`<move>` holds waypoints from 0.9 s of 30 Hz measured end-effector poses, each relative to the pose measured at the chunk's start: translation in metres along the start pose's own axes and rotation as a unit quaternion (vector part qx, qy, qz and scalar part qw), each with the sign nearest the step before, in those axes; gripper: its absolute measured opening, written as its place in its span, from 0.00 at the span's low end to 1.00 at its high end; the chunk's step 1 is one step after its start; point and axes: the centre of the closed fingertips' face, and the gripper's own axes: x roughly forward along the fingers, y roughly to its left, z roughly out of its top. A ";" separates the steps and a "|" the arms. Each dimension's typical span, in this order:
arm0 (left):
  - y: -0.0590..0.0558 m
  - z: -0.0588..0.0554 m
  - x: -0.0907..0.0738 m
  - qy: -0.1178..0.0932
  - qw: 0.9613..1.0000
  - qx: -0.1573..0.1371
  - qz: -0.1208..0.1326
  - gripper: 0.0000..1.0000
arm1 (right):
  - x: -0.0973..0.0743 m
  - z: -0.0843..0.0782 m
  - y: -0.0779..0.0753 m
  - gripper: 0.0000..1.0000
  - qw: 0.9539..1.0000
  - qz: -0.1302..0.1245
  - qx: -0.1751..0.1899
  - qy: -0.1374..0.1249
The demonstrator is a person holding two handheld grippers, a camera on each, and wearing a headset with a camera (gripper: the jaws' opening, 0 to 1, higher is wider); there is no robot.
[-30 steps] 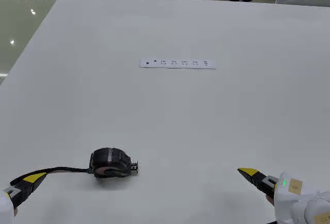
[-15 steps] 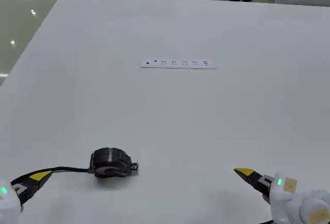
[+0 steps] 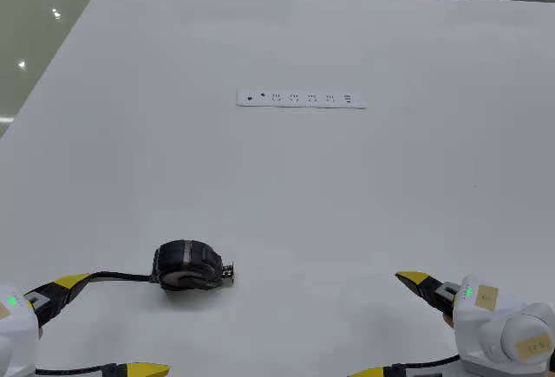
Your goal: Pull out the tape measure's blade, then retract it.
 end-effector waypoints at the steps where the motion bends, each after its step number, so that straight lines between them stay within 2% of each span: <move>1: 0.000 0.000 0.000 0.001 1.000 0.000 -0.001 0.98 | 0.000 -0.001 0.000 0.95 1.000 0.001 0.000 0.001; 14: 0.005 -0.003 0.005 0.017 1.000 0.015 -0.012 0.97 | 0.005 0.000 -0.001 0.93 1.000 0.009 -0.003 0.006; 20: 0.006 0.000 0.009 0.022 0.999 0.025 -0.020 0.97 | 0.008 0.001 -0.002 0.93 1.000 0.017 -0.008 0.007; 27: 0.006 0.002 0.015 0.037 0.997 0.051 -0.035 0.94 | 0.013 0.002 -0.003 0.92 0.999 0.024 -0.019 0.014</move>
